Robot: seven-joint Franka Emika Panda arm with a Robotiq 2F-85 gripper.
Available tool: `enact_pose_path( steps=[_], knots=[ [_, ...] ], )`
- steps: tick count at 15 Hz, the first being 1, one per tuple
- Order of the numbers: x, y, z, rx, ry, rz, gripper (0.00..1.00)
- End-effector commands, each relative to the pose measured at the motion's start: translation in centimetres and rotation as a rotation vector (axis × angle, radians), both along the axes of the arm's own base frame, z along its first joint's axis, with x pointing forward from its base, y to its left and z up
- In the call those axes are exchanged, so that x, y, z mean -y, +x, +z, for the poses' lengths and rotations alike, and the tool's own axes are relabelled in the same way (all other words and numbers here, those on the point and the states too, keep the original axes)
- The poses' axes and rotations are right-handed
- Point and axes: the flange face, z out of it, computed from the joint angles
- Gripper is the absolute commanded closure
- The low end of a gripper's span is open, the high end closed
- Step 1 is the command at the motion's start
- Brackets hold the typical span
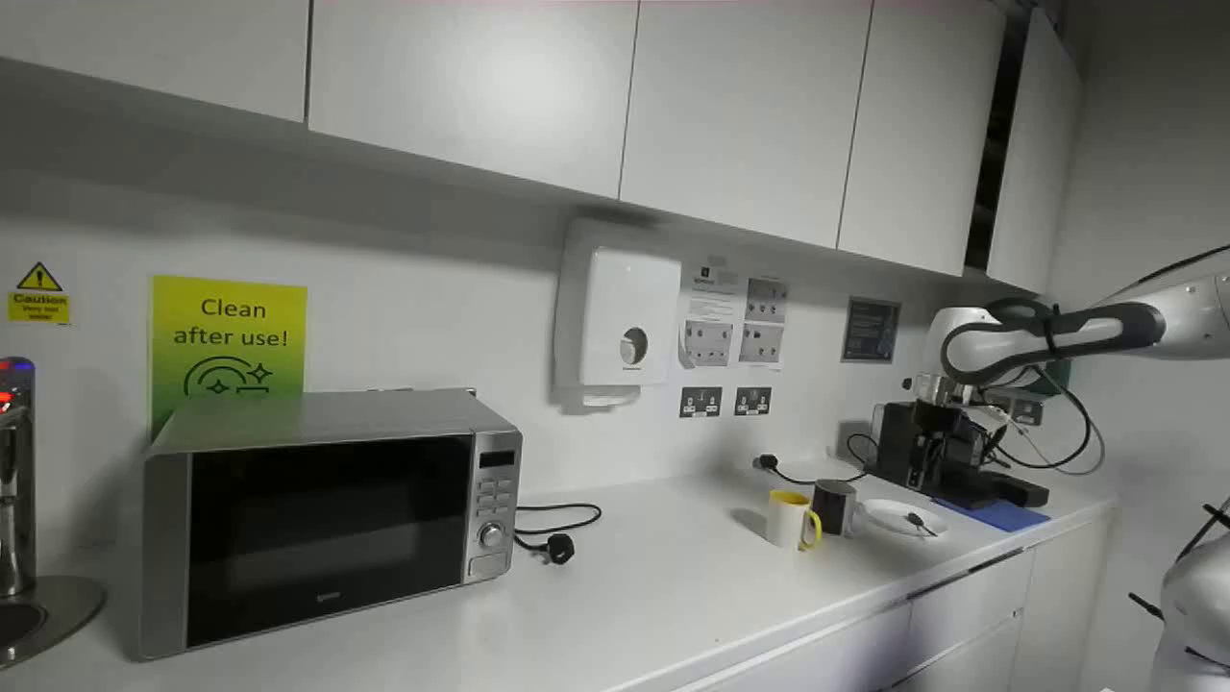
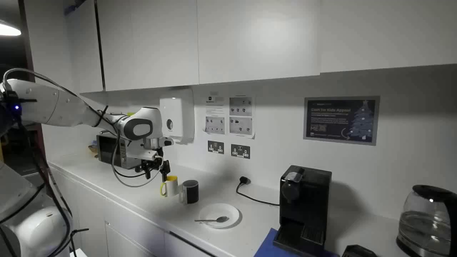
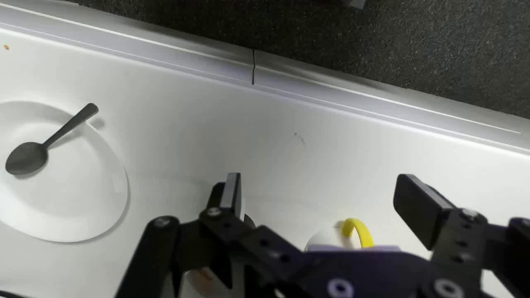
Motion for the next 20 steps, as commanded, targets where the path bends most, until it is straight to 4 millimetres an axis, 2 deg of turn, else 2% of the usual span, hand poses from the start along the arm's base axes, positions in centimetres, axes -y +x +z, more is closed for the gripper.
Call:
enact_pose_path(
  steps=[1,8,11,16,20],
  knots=[
    [0.0,0.0,0.0,-0.002,0.0,0.0,0.0],
    [-0.2,1.5,-0.7,0.023,-0.012,0.002,0.0],
    [-0.1,3.0,-1.4,0.043,-0.022,-0.003,0.0],
    [0.2,6.2,-3.9,0.058,-0.026,-0.005,0.0],
    [1.4,8.5,-4.7,0.045,-0.04,-0.024,0.0]
  ],
)
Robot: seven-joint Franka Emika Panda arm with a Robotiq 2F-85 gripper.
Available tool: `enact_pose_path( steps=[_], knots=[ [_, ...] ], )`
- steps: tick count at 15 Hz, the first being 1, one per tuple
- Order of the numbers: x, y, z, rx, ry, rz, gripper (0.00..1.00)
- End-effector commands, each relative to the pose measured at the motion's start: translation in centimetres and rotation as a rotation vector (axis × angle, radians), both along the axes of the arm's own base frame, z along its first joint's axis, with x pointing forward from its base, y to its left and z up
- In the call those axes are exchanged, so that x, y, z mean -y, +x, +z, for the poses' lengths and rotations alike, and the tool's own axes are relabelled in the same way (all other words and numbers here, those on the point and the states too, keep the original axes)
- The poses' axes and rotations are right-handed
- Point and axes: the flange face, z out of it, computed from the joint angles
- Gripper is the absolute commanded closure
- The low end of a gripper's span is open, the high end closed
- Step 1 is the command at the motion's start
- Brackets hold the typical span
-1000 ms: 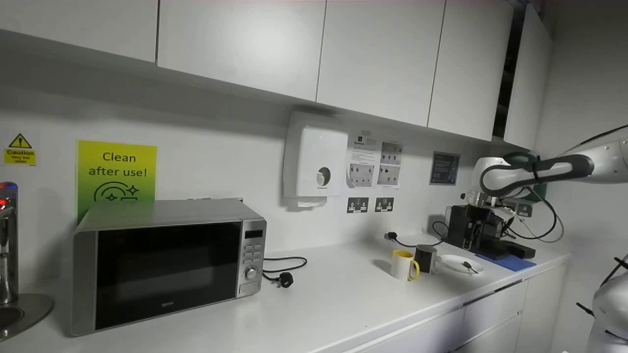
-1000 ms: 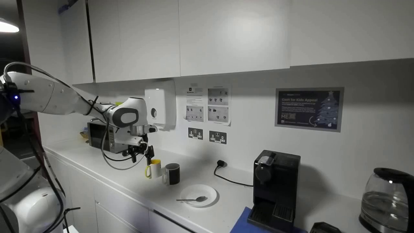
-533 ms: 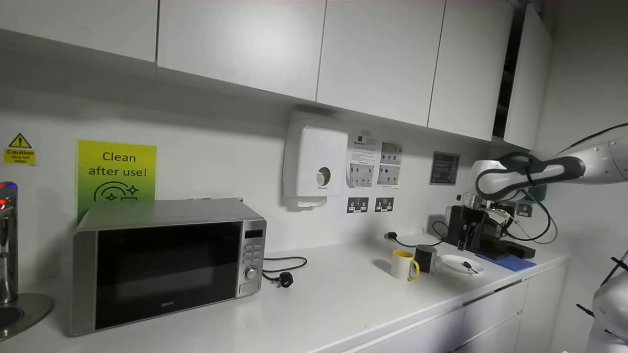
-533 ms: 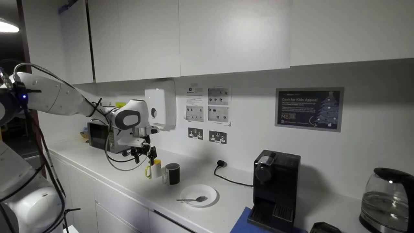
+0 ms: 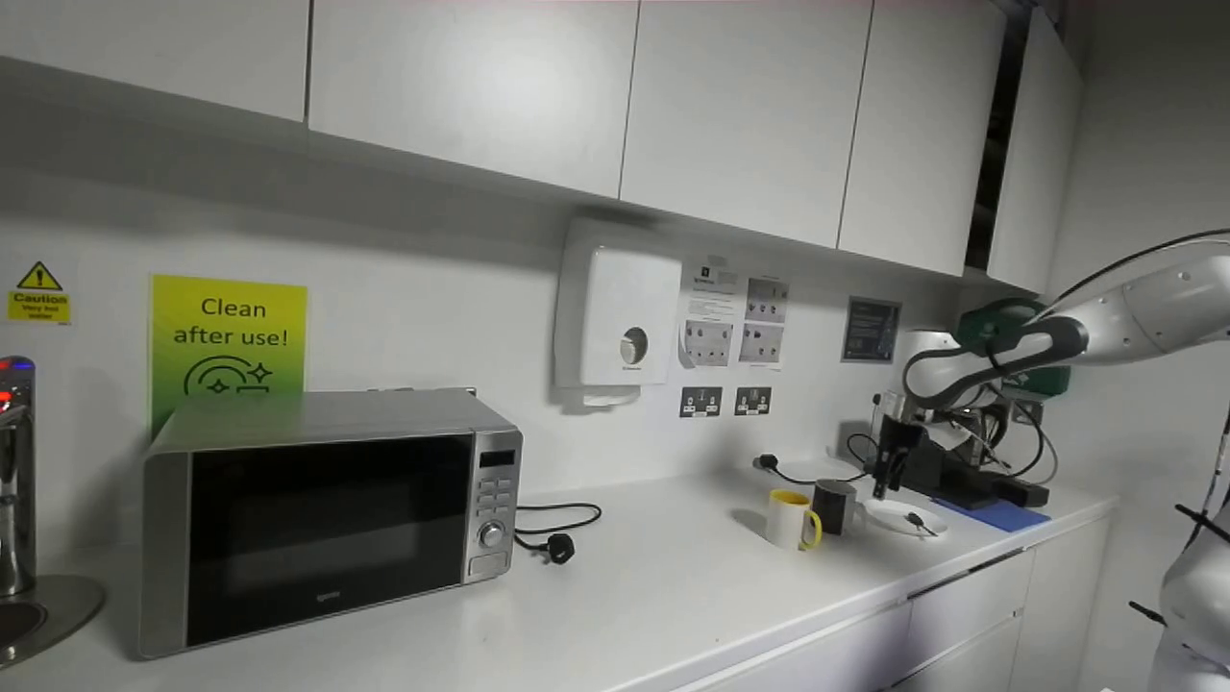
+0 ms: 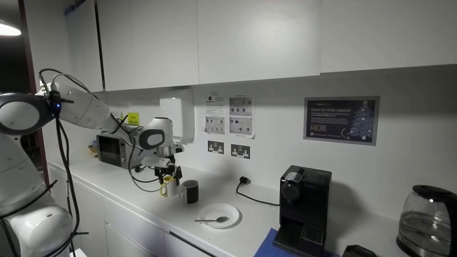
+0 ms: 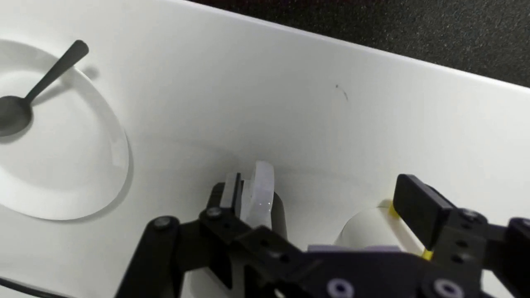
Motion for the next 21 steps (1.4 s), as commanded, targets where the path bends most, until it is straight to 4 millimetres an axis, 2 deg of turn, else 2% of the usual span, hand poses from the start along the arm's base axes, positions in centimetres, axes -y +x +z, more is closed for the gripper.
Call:
enact_pose_path(
  steps=[1,4,8,15,21],
  knots=[
    [1.6,2.7,0.0,0.008,-0.015,-0.023,0.0],
    [2.6,4.0,-0.6,0.0,-0.009,-0.048,0.0],
    [3.4,5.4,-2.4,-0.024,0.005,-0.081,0.0],
    [3.0,7.1,-4.0,0.037,0.071,-0.196,0.0],
    [2.7,7.5,-4.6,0.046,0.073,-0.22,0.0]
  ],
)
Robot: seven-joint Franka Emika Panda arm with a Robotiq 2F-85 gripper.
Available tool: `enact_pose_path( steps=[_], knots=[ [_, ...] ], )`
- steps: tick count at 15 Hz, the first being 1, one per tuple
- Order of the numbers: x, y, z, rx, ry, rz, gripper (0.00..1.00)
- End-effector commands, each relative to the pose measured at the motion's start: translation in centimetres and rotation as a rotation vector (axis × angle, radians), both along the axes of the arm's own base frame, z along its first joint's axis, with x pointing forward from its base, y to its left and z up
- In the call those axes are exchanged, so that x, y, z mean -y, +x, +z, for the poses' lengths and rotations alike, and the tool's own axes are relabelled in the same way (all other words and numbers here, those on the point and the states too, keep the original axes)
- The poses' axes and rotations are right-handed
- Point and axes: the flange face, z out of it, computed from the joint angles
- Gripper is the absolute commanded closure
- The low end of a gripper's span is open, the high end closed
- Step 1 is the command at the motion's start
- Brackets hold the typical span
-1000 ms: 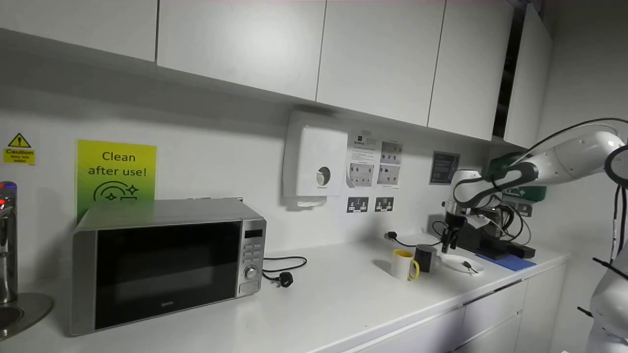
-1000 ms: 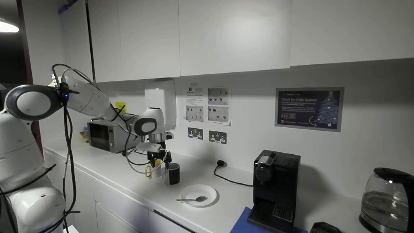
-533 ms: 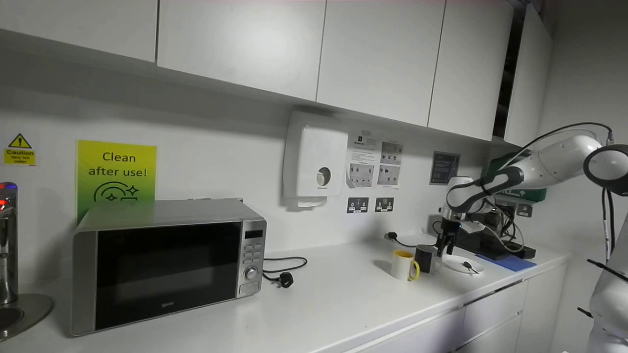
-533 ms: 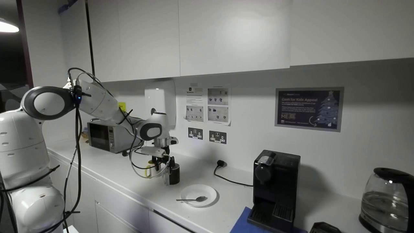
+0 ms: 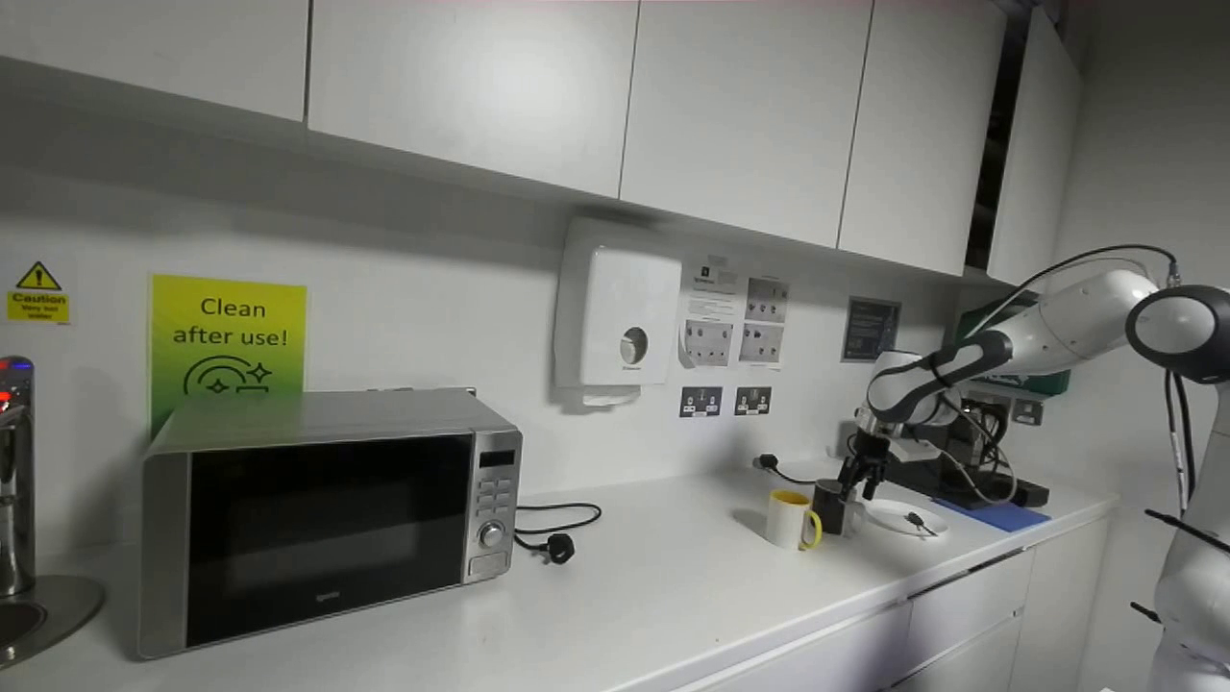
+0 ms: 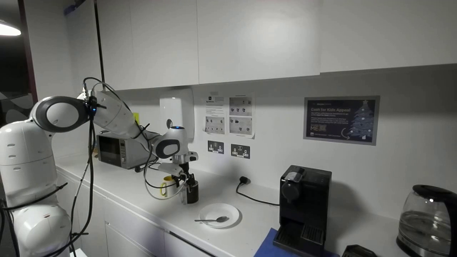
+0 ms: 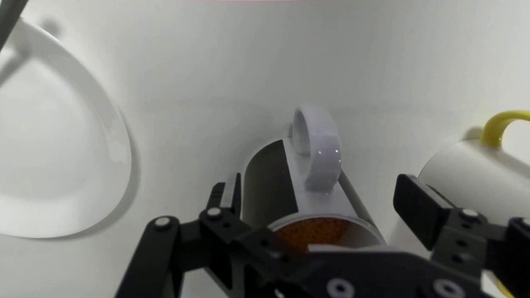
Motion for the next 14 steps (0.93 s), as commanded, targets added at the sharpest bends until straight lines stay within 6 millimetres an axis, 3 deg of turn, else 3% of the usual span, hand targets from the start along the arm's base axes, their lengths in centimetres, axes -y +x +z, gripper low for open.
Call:
enact_pose_path(
  steps=[1,14],
  knots=[
    [0.1,0.6,0.1,0.015,0.007,-0.023,0.0],
    [0.4,0.7,-1.3,-0.062,-0.018,-0.056,0.0]
  ],
)
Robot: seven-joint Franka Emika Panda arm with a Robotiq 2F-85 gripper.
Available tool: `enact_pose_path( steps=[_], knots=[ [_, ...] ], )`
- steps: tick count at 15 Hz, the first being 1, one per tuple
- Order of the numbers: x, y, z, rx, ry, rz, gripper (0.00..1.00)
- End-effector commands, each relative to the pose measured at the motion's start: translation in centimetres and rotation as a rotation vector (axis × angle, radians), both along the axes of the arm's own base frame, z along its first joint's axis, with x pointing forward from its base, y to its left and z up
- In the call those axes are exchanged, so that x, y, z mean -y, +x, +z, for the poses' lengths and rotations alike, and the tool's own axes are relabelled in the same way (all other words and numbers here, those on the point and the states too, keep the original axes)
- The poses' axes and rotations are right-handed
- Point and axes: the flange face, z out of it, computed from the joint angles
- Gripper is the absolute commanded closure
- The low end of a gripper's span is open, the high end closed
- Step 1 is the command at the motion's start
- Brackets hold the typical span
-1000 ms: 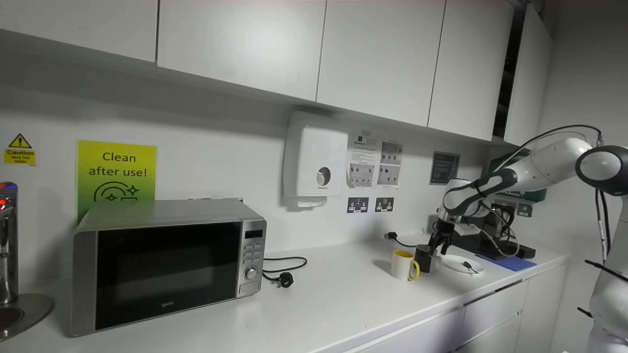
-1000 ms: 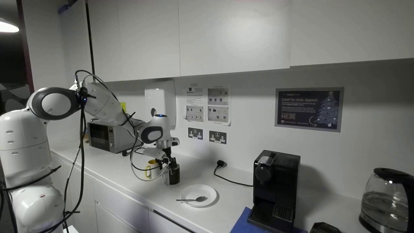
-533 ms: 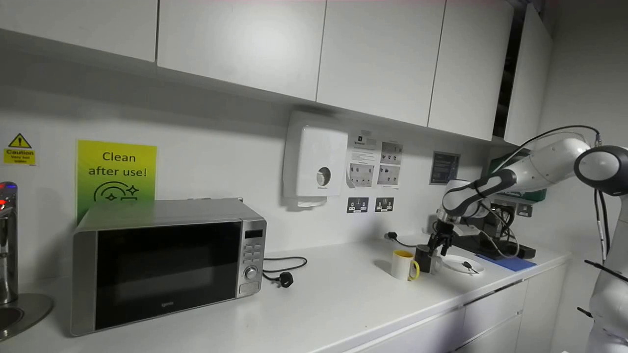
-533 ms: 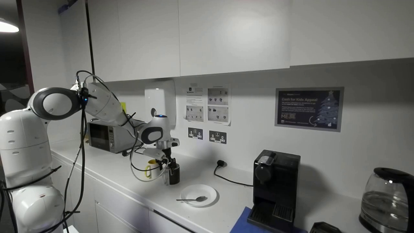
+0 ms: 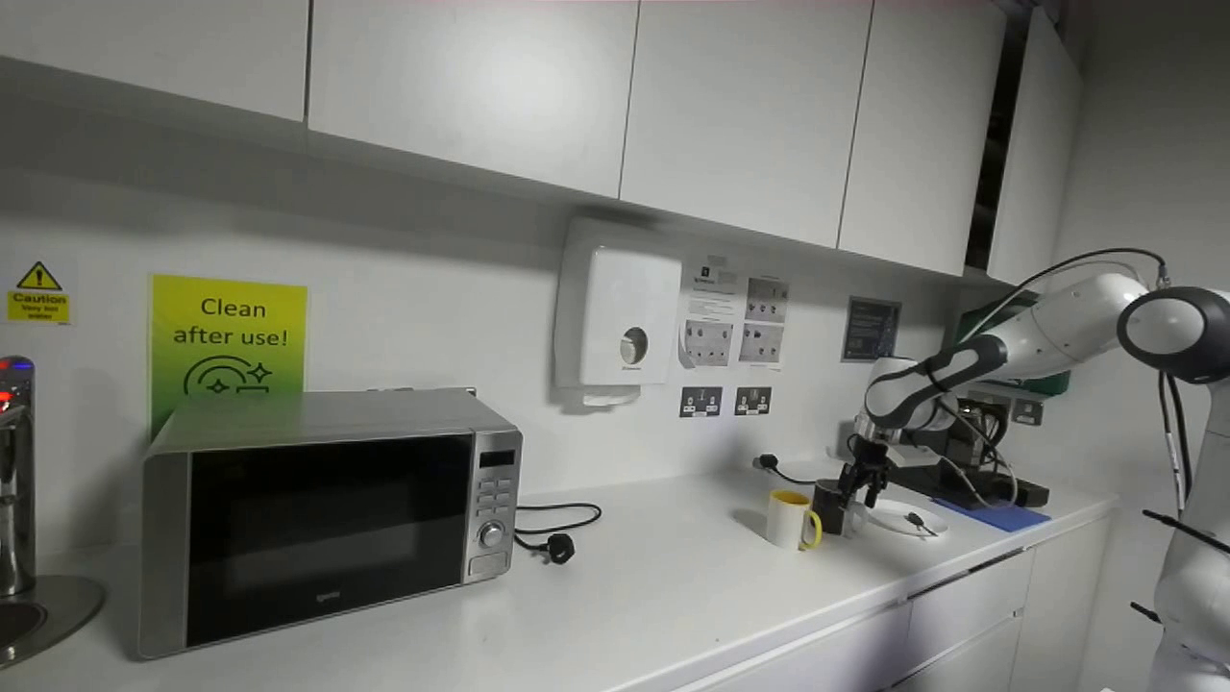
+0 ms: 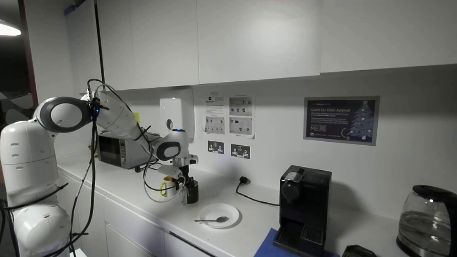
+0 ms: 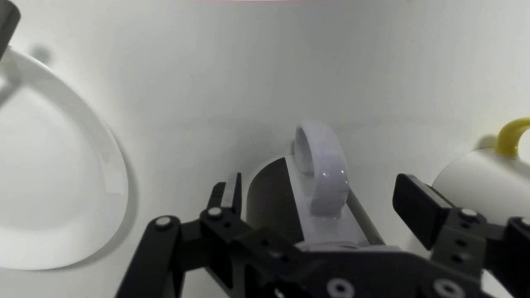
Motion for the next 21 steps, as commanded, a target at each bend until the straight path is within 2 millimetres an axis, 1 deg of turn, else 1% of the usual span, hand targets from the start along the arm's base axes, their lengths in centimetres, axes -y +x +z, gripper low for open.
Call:
enact_pose_path(
  steps=[1,2,3,4,5,6,8,11,13,14,16,21],
  knots=[
    [0.4,0.8,0.0,-0.024,-0.02,-0.012,0.0],
    [0.4,0.9,0.0,-0.02,-0.024,-0.01,0.0],
    [0.4,1.0,0.1,-0.013,-0.026,-0.008,0.25],
    [0.5,1.1,0.1,-0.012,-0.028,-0.006,0.26],
    [0.5,1.2,0.2,-0.009,-0.03,-0.005,0.32],
    [0.4,1.2,0.3,-0.007,-0.033,-0.004,0.4],
    [0.3,1.4,0.8,0.003,-0.049,0.008,0.54],
    [-0.3,1.3,2.0,0.015,-0.079,0.038,0.8],
    [-0.9,1.1,2.9,0.008,-0.084,0.049,0.95],
    [-1.1,1.0,3.3,0.006,-0.083,0.055,1.0],
    [-1.5,0.8,3.9,-0.003,-0.086,0.072,0.95],
    [-2.2,-0.2,5.0,-0.055,-0.133,0.074,0.95]
  ],
)
